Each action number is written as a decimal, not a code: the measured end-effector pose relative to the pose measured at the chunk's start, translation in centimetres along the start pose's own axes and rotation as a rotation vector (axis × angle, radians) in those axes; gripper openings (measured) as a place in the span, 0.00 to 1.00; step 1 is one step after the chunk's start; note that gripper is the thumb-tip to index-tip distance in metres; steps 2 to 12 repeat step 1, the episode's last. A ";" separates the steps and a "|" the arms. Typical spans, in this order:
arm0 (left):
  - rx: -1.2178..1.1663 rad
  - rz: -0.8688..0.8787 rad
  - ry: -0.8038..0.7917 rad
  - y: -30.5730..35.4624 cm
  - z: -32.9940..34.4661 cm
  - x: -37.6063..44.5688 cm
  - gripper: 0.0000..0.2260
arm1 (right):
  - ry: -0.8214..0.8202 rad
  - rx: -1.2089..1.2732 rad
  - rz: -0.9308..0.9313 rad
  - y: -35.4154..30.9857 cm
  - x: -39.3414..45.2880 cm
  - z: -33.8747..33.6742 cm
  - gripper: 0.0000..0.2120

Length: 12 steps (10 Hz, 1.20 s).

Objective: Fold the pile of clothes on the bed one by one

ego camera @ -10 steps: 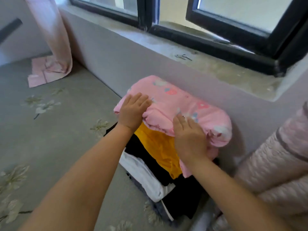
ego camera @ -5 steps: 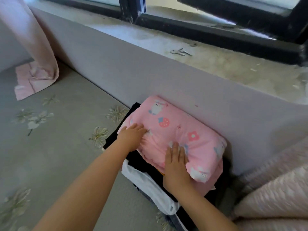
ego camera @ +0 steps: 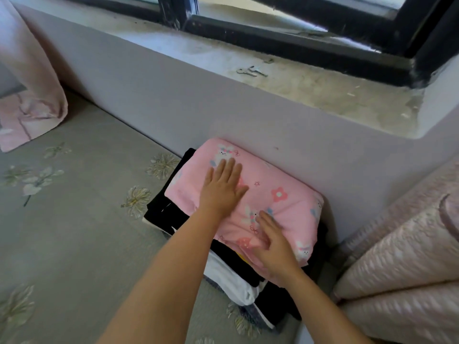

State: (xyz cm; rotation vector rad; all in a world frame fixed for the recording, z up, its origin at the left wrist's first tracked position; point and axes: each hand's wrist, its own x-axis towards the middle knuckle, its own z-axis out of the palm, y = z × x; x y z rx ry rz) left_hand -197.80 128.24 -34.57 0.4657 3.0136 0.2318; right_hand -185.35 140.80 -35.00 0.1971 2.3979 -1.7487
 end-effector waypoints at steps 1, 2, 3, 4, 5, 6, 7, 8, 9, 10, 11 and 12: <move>0.054 -0.004 0.000 0.7 0.6 0.2 0.25 | 0.175 0.454 0.127 -2.1 0.4 -1.6 0.19; 0.054 -0.004 0.000 0.7 0.6 0.2 0.25 | 0.175 0.454 0.127 -2.1 0.4 -1.6 0.19; 0.054 -0.004 0.000 0.7 0.6 0.2 0.25 | 0.175 0.454 0.127 -2.1 0.4 -1.6 0.19; 0.054 -0.004 0.000 0.7 0.6 0.2 0.25 | 0.175 0.454 0.127 -2.1 0.4 -1.6 0.19; 0.054 -0.004 0.000 0.7 0.6 0.2 0.25 | 0.175 0.454 0.127 -2.1 0.4 -1.6 0.19; 0.054 -0.004 0.000 0.7 0.6 0.2 0.25 | 0.175 0.454 0.127 -2.1 0.4 -1.6 0.19; 0.054 -0.004 0.000 0.7 0.6 0.2 0.25 | 0.175 0.454 0.127 -2.1 0.4 -1.6 0.19; 0.054 -0.004 0.000 0.7 0.6 0.2 0.25 | 0.175 0.454 0.127 -2.1 0.4 -1.6 0.19; 0.054 -0.004 0.000 0.7 0.6 0.2 0.25 | 0.175 0.454 0.127 -2.1 0.4 -1.6 0.19; 0.054 -0.004 0.000 0.7 0.6 0.2 0.25 | 0.175 0.454 0.127 -2.1 0.4 -1.6 0.19; 0.054 -0.004 0.000 0.7 0.6 0.2 0.25 | 0.175 0.454 0.127 -2.1 0.4 -1.6 0.19; 0.054 -0.004 0.000 0.7 0.6 0.2 0.25 | 0.175 0.454 0.127 -2.1 0.4 -1.6 0.19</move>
